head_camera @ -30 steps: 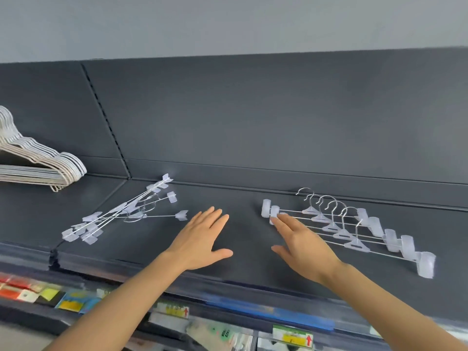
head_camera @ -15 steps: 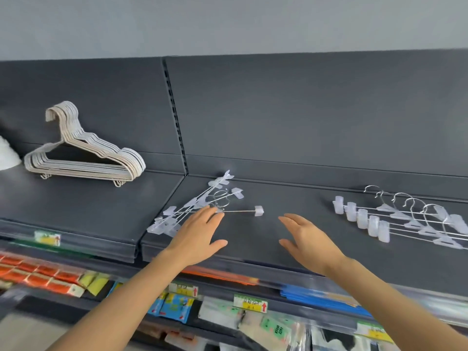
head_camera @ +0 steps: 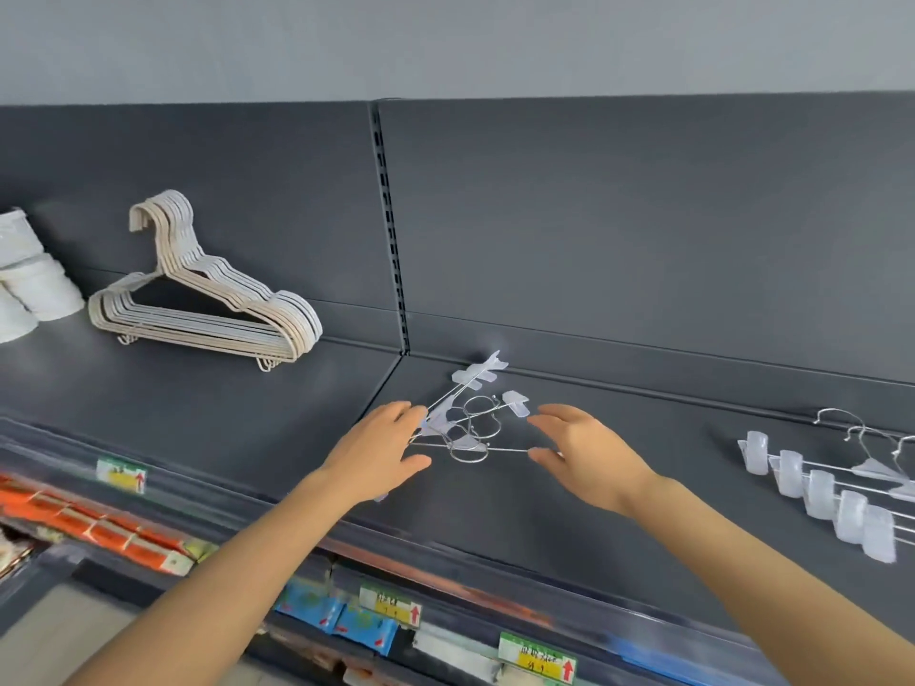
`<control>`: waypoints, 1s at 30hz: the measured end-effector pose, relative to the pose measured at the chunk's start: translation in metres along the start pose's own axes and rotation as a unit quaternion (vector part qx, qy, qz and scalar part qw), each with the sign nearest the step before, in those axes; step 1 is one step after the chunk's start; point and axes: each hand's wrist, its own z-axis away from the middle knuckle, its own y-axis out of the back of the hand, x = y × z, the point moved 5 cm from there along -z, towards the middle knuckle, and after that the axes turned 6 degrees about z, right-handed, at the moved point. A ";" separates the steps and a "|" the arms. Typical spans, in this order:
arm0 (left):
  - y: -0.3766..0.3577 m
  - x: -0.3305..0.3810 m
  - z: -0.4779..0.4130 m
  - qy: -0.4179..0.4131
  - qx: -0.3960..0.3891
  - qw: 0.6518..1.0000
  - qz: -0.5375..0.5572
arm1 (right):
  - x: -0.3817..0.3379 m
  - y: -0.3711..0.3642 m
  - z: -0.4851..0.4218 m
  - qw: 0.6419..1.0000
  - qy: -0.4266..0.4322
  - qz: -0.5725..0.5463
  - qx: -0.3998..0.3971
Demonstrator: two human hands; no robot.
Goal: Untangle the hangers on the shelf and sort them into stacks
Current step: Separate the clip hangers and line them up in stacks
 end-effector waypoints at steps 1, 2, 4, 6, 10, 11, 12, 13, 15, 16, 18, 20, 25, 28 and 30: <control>-0.001 -0.004 -0.004 0.010 -0.010 1.000 0.009 | -0.001 -0.001 -0.008 1.000 0.004 -0.004 0.001; -0.002 -0.008 -0.007 0.023 -0.024 0.999 0.022 | -0.002 -0.002 -0.014 1.000 0.007 -0.013 0.001; -0.006 -0.015 -0.014 0.042 -0.045 0.997 0.041 | -0.006 -0.005 -0.025 0.999 0.018 -0.038 -0.001; -0.007 -0.023 -0.022 0.060 -0.046 0.994 0.076 | -0.009 -0.006 -0.036 0.998 0.023 -0.060 -0.001; -0.004 -0.031 -0.038 0.079 -0.049 0.983 0.157 | -0.013 -0.009 -0.053 0.993 -0.017 -0.114 -0.004; -0.003 -0.031 -0.042 0.079 -0.057 0.981 0.169 | -0.016 -0.008 -0.057 0.992 -0.021 -0.128 -0.002; -0.002 -0.032 -0.047 0.076 -0.067 0.978 0.181 | -0.018 -0.008 -0.060 0.989 -0.024 -0.144 0.000; -0.001 -0.032 -0.051 0.073 -0.078 0.976 0.190 | -0.021 -0.007 -0.062 0.987 -0.029 -0.159 0.000; -0.003 -0.034 -0.060 0.061 -0.103 0.973 0.196 | -0.022 -0.008 -0.067 0.984 -0.042 -0.175 0.009; -0.004 -0.034 -0.064 0.053 -0.113 0.974 0.191 | -0.021 -0.008 -0.068 0.983 -0.053 -0.174 0.012; -0.006 -0.036 -0.071 0.040 -0.131 0.973 0.184 | -0.020 -0.008 -0.068 0.983 -0.075 -0.168 0.010; -0.006 -0.039 -0.077 0.041 -0.139 0.969 0.200 | -0.020 -0.009 -0.067 0.983 -0.080 -0.165 0.007; 0.003 -0.047 -0.082 0.104 -0.139 0.913 0.370 | -0.019 -0.011 -0.061 0.978 -0.111 -0.179 0.004; 0.009 -0.053 -0.082 0.125 -0.142 0.876 0.444 | -0.015 -0.014 -0.062 0.968 -0.140 -0.208 0.005; 0.012 -0.054 -0.082 0.102 -0.153 0.883 0.431 | -0.015 -0.015 -0.064 0.963 -0.157 -0.218 0.007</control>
